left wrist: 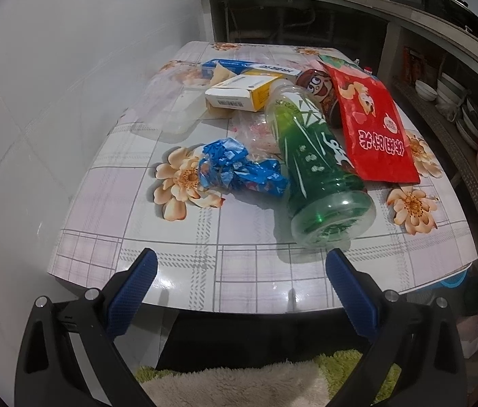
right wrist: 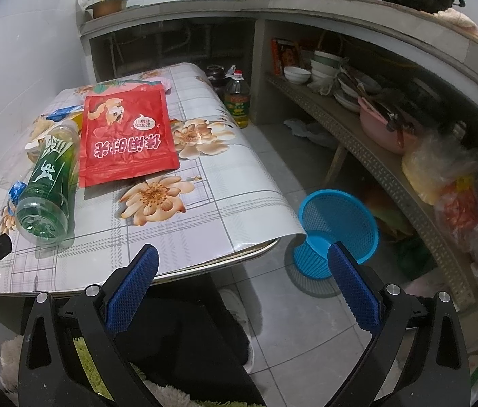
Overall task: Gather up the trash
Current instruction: 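Grasp the blue crumpled wrapper with the left tool while the right tool grasps the red snack bag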
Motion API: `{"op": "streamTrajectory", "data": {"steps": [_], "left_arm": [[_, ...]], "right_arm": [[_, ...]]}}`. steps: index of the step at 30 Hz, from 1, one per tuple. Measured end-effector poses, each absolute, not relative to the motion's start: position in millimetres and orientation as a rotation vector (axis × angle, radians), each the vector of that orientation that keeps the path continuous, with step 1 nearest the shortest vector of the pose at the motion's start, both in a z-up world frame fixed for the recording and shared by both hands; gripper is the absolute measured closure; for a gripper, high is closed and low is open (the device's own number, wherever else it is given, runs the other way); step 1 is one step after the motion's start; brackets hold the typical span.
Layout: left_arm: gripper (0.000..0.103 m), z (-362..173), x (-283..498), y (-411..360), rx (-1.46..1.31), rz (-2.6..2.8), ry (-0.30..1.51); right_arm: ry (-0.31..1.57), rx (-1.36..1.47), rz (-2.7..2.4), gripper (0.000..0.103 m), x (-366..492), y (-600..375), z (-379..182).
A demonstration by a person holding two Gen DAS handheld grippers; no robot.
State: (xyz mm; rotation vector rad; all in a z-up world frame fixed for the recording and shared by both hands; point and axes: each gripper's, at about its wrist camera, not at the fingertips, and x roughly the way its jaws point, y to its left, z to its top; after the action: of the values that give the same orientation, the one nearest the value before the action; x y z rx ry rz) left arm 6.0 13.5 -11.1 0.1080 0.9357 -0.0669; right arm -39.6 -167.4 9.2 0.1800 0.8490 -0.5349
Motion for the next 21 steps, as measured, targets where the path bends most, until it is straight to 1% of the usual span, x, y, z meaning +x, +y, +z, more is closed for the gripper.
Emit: {"op": "streamTrajectory", "data": {"steps": [5, 12, 14, 18, 21], "left_arm": [[0.006, -2, 14, 32, 0.089, -0.045, 0.867], [0.006, 1, 42, 65, 0.059, -0.069, 0.823], [0.006, -3, 53, 72, 0.032, -0.135, 0.830], [0.006, -10, 67, 84, -0.083, -0.354, 0.768], [0.006, -18, 82, 77, -0.062, -0.391, 0.802]], "right_arm": [[0.840, 0.173, -0.513, 0.008, -34, -166, 11], [0.758, 0.113, -0.444, 0.008, -12, -158, 24], [0.741, 0.097, -0.423, 0.008, -4, -157, 26], [0.698, 0.102, -0.359, 0.008, 12, -159, 30], [0.709, 0.132, -0.343, 0.008, 23, -163, 29]]}}
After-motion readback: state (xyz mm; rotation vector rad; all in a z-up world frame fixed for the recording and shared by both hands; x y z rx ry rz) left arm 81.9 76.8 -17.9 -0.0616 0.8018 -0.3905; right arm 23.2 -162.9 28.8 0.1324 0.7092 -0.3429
